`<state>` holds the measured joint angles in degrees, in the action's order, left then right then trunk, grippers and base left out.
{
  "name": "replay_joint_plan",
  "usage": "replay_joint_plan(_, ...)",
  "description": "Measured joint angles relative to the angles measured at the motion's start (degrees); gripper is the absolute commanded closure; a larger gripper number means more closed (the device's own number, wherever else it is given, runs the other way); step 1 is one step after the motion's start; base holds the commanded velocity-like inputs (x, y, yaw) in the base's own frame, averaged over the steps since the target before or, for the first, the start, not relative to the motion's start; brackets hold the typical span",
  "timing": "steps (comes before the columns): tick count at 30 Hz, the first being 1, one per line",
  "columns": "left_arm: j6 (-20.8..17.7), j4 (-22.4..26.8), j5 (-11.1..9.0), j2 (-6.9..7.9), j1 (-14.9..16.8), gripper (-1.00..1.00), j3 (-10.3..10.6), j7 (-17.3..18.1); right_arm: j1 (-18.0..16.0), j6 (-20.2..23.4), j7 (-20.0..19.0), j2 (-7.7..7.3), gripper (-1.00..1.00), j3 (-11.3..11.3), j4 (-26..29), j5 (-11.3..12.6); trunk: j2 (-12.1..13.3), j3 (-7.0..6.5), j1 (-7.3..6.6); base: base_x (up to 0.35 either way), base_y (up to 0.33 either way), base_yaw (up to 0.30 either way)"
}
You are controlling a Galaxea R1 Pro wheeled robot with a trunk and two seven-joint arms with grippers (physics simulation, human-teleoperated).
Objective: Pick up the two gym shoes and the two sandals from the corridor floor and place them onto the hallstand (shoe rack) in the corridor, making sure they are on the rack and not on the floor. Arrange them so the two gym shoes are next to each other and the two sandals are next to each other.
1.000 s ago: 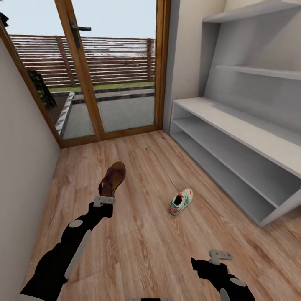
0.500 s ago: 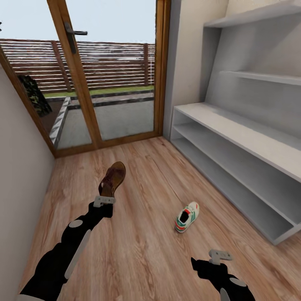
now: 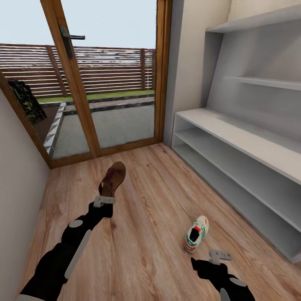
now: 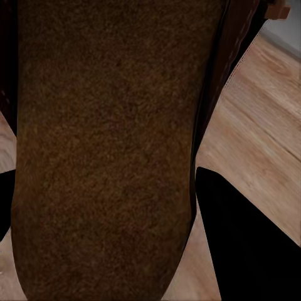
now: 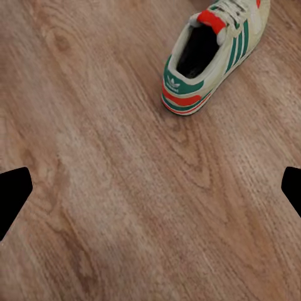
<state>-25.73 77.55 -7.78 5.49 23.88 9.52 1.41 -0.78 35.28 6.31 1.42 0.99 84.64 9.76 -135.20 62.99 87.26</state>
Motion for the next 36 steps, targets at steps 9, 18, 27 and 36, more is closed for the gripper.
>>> replay_joint_plan(9,0.0,0.0,0.0,-0.06,0.0,1.00,0.0,0.0,0.0,0.0,0.0,-0.01,-1.00,0.0,0.0,0.0,0.0,-0.81,0.00,0.290,0.220,-0.061)
replay_joint_plan(18,0.0,-0.1,0.0,-0.09,0.0,1.00,0.0,0.0,0.0,0.0,0.0,0.00,-1.00,0.0,0.0,0.0,0.0,-1.63,0.00,0.286,0.223,-0.050)
replay_joint_plan(27,0.0,-0.1,0.0,-0.09,0.0,1.00,0.0,0.0,0.0,0.0,0.0,-0.01,-1.00,0.0,0.0,0.0,0.0,-2.39,0.00,0.282,0.224,-0.006)
replay_joint_plan(36,0.2,-0.2,-0.1,-0.63,-0.1,1.00,0.2,0.0,0.3,0.0,-0.1,0.07,-1.00,0.0,-0.1,0.0,0.0,-2.50,0.03,0.087,0.075,0.000)
